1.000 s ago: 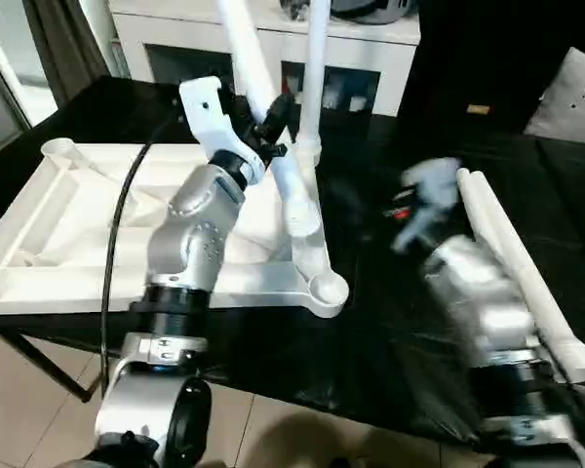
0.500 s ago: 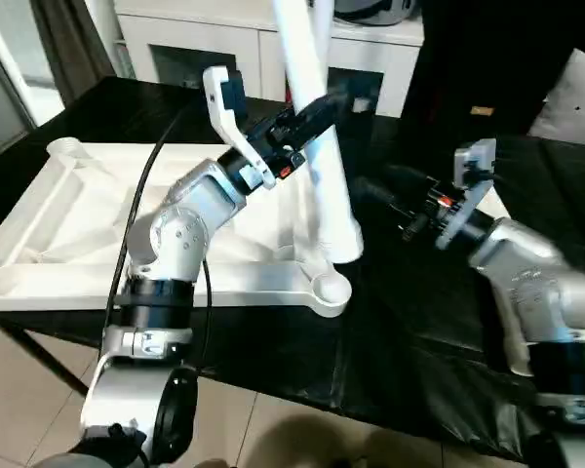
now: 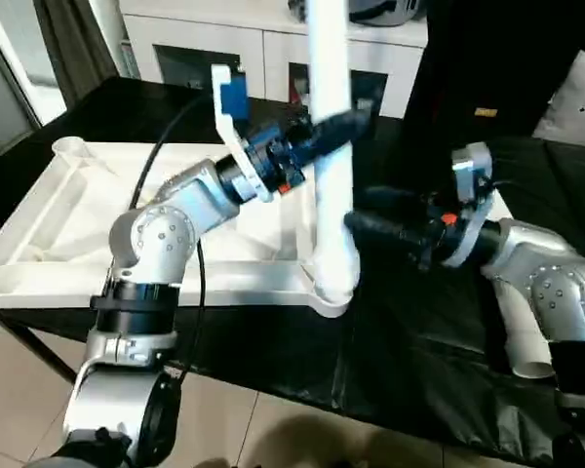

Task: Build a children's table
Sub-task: Pick table leg

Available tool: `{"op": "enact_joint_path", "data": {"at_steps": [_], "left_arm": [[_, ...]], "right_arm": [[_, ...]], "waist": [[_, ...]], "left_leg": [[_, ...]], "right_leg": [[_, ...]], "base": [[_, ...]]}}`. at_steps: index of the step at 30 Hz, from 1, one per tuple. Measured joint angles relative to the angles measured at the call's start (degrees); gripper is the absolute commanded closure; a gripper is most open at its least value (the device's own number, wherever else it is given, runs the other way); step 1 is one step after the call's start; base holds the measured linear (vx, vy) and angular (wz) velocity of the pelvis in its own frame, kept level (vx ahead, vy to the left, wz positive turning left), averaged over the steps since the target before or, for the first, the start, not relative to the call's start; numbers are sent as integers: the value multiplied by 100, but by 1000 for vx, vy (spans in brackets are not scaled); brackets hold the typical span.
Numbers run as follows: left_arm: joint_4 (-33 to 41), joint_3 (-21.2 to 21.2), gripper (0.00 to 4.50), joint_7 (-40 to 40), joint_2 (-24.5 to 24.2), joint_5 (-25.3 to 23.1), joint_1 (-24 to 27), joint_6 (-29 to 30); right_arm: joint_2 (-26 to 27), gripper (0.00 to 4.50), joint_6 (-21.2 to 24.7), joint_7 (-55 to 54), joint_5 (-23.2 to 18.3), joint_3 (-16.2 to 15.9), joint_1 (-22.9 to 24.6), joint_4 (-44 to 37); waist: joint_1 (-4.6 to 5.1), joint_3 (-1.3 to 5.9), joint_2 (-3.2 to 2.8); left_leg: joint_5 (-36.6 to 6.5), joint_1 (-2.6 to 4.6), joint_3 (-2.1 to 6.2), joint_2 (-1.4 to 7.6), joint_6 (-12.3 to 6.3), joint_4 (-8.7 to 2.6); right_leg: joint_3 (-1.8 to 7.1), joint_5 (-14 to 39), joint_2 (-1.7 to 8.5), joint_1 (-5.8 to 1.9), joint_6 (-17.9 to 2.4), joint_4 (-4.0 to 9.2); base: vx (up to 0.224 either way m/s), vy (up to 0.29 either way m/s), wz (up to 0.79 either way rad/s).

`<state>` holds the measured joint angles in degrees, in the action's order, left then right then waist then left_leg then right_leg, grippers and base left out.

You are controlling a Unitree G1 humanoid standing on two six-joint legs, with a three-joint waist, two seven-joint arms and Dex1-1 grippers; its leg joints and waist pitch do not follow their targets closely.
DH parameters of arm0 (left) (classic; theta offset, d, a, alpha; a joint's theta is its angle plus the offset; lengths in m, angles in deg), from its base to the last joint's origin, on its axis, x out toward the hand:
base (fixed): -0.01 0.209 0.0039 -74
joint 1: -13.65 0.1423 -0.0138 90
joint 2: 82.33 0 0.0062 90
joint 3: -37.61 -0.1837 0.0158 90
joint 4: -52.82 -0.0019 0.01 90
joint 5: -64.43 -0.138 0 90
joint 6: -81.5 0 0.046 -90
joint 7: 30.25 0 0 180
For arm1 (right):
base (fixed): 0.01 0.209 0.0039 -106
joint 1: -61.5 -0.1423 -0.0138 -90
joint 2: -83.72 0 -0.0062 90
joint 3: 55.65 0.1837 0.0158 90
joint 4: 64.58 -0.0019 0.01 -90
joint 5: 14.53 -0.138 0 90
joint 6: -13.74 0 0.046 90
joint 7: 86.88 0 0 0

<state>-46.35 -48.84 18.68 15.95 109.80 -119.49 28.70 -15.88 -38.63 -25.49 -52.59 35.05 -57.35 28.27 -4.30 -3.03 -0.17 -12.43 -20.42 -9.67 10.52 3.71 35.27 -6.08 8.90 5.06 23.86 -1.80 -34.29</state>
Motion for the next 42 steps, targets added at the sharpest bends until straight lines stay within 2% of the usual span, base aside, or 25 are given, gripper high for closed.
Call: {"op": "enact_joint_path", "data": {"at_steps": [6, 7, 16, 23, 27, 29, 33, 35, 40, 42], "left_arm": [[215, -222, 266, 95, 15, -64, 59, -4], [218, -224, 266, 97, 15, -80, 81, -5], [218, -341, 266, 93, 13, -241, 201, -141], [218, -347, 266, 75, 38, -383, 211, -223], [218, -334, 266, 6, 36, -413, 265, -283], [217, -290, 211, -97, 56, -450, 298, -336], [222, -209, 185, -300, 138, -529, 379, -482], [319, -239, 156, -440, 163, -797, 498, -769], [412, -339, 145, -984, 359, -1288, 575, -1288], [445, -418, 143, -1608, 634, -1864, 645, -1860]], "right_arm": [[183, 82, 5, 45, 69, -359, 1, 4], [190, 105, 23, 52, 69, -364, 1, 4], [200, 165, 57, 72, 68, -434, 100, -2], [255, 238, 57, 18, 110, -476, 142, -30], [369, 255, -1, -128, 197, -494, 174, -37], [548, 257, -174, -386, 358, -535, 186, -19], [796, 260, -403, -842, 608, -577, 185, 7], [921, 260, -536, -1083, 775, -612, 184, 25], [1069, 260, -874, -1620, 1296, -720, 173, 163], [1436, 260, -1199, -2283, 1636, -729, 44, 364]], "waist": [[-64, 0, 0], [-70, 0, 0], [-77, 0, 0], [-70, 0, 0], [-68, 0, 0], [-56, 0, 0], [-68, 0, 0], [-66, 0, 0], [-64, 0, 1], [-8, -1, 2]], "left_leg": [[0, -1, 0, 1, 1, 2], [0, -1, 0, 1, 1, 2], [-1, -2, 0, 0, 2, 3], [0, -1, 0, 1, 3, 3], [0, -1, 0, 1, 3, 3], [1, -1, 0, 2, 6, 3], [2, 0, 0, 1, 11, 3], [1, -1, 1, 2, 11, 3], [1, -1, 1, 2, 14, 3], [-5, -3, 1, 5, 31, 2]], "right_leg": [[0, 2, 0, 1, 3, -4], [0, 2, 0, 1, 3, -4], [0, 3, 0, 1, 6, -3], [0, 20, 0, 1, 33, -4], [1, 19, 0, 2, 32, -6], [1, 19, 0, 5, 31, -9], [1, 19, 0, 2, 33, -9], [1, 20, 0, 2, 34, -8], [1, 20, 0, 2, 35, -9], [1, 21, -1, 6, 36, -9]], "base": [[0, 0, 0], [0, 0, 0], [0, 0, 0], [0, 0, 0], [0, 0, 0], [0, 0, 0], [0, 0, 0], [0, 0, 0], [0, 0, 0], [0, 0, 0]]}}
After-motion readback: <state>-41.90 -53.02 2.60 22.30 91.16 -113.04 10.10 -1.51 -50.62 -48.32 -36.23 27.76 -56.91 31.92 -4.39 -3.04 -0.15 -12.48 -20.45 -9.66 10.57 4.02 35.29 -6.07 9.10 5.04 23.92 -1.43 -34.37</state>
